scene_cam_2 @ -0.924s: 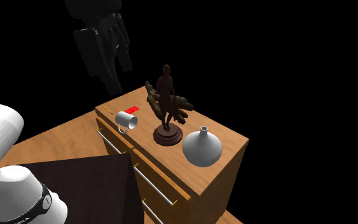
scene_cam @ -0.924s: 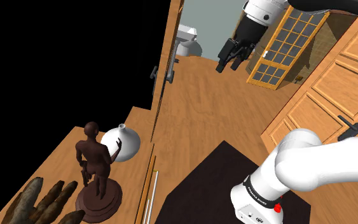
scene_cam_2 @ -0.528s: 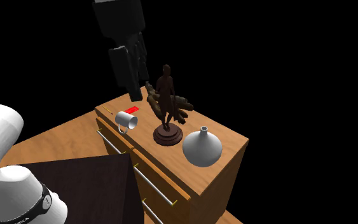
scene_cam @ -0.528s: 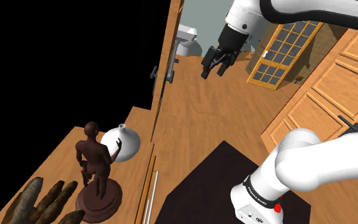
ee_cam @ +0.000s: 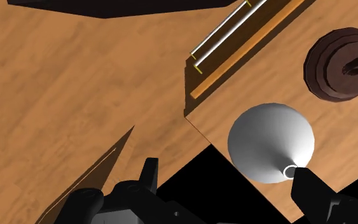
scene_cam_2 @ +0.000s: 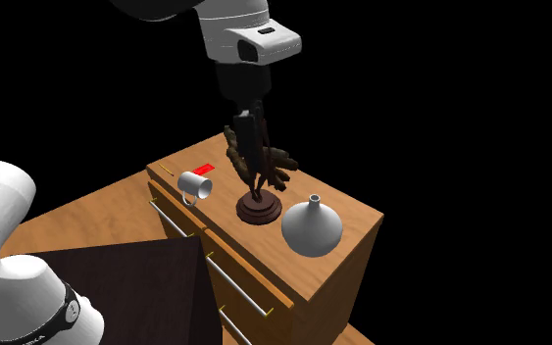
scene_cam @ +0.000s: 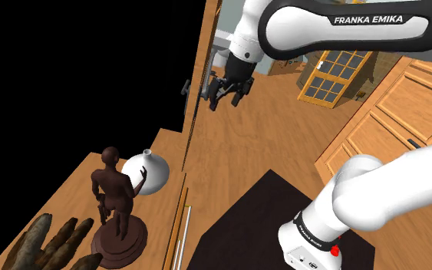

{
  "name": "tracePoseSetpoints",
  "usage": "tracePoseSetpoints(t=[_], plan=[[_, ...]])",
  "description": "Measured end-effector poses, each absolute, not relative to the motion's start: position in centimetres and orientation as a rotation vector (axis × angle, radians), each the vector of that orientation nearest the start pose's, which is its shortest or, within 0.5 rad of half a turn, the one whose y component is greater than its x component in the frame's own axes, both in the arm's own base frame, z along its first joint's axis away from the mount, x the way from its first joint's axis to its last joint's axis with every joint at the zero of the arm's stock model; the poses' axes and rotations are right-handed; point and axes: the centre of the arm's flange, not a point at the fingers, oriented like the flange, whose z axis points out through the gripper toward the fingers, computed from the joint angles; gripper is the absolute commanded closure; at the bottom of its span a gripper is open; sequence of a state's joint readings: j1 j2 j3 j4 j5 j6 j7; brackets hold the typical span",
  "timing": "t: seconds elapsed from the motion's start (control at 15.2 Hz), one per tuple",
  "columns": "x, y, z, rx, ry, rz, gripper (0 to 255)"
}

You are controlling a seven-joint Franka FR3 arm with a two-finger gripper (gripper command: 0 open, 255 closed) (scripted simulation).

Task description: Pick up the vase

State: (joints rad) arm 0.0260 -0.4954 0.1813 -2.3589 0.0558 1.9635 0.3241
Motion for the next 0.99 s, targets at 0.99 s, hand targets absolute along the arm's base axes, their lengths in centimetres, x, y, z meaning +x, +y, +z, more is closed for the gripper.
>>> tracePoseSetpoints(t=[0.99], plan=[[51.2,19.5,37.9,-3.142,0.315,-0.085,0]])
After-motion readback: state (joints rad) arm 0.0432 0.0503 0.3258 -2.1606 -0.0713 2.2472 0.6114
